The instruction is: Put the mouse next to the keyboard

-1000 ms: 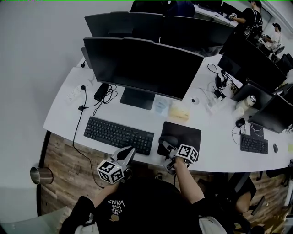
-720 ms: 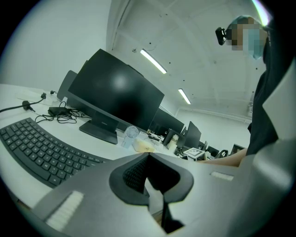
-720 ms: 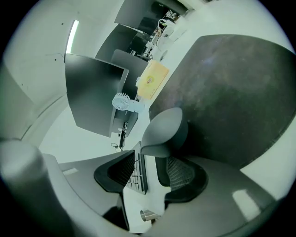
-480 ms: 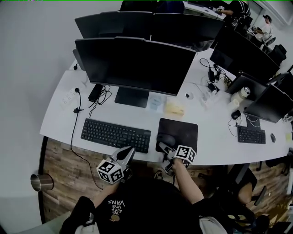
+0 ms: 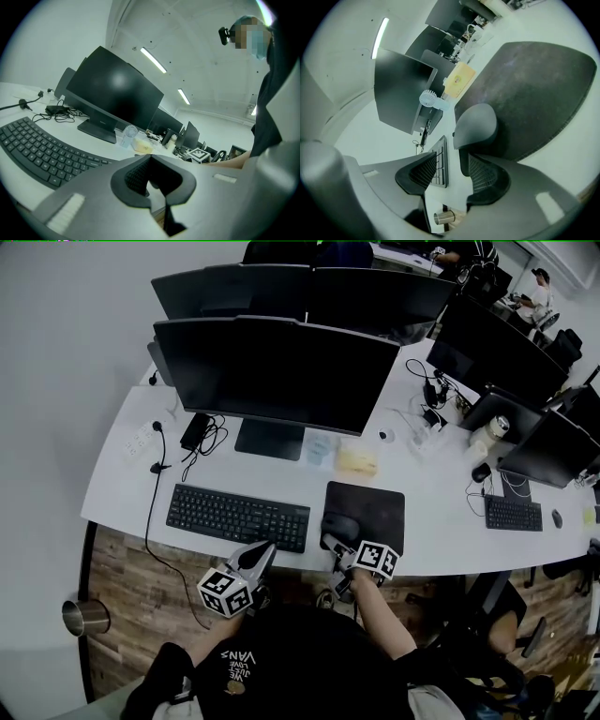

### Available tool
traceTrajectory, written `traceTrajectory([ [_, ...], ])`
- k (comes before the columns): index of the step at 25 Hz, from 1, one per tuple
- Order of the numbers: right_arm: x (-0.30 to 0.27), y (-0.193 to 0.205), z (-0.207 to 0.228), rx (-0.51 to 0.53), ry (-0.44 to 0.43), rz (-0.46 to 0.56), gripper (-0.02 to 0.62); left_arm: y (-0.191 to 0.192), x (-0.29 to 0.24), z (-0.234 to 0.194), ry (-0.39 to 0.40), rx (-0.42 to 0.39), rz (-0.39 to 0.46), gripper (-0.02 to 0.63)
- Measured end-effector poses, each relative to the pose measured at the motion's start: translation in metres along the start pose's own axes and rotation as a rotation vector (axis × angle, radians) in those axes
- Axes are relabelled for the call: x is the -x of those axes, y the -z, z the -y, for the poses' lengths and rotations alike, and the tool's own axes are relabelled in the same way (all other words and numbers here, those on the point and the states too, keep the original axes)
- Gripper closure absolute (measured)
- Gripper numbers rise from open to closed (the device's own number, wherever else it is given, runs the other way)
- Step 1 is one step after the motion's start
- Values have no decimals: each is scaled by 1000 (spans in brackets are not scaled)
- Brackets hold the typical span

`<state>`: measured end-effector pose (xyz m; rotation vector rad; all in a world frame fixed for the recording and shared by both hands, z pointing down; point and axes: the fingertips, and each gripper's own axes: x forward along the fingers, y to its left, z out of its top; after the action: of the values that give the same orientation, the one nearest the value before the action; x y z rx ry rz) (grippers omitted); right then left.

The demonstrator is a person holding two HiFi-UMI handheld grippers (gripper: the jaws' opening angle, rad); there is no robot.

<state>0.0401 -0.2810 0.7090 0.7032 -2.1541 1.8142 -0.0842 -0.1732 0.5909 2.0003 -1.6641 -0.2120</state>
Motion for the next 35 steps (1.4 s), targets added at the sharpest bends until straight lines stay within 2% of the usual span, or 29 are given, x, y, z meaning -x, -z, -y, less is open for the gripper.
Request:
traceTrajectory([
  [17, 15, -8, -54, 319, 45, 224, 411, -16, 18, -16, 58, -49, -18, 604],
  [26, 22, 7, -89, 412, 69, 358, 487, -23, 28, -33, 135, -78, -56, 604],
  [33, 30, 23, -96, 418, 121, 443, 588, -26, 29, -42, 205, -101, -94, 604],
  [35, 33, 26, -99, 423, 131, 461, 591, -29, 29, -42, 221, -106, -96, 604],
])
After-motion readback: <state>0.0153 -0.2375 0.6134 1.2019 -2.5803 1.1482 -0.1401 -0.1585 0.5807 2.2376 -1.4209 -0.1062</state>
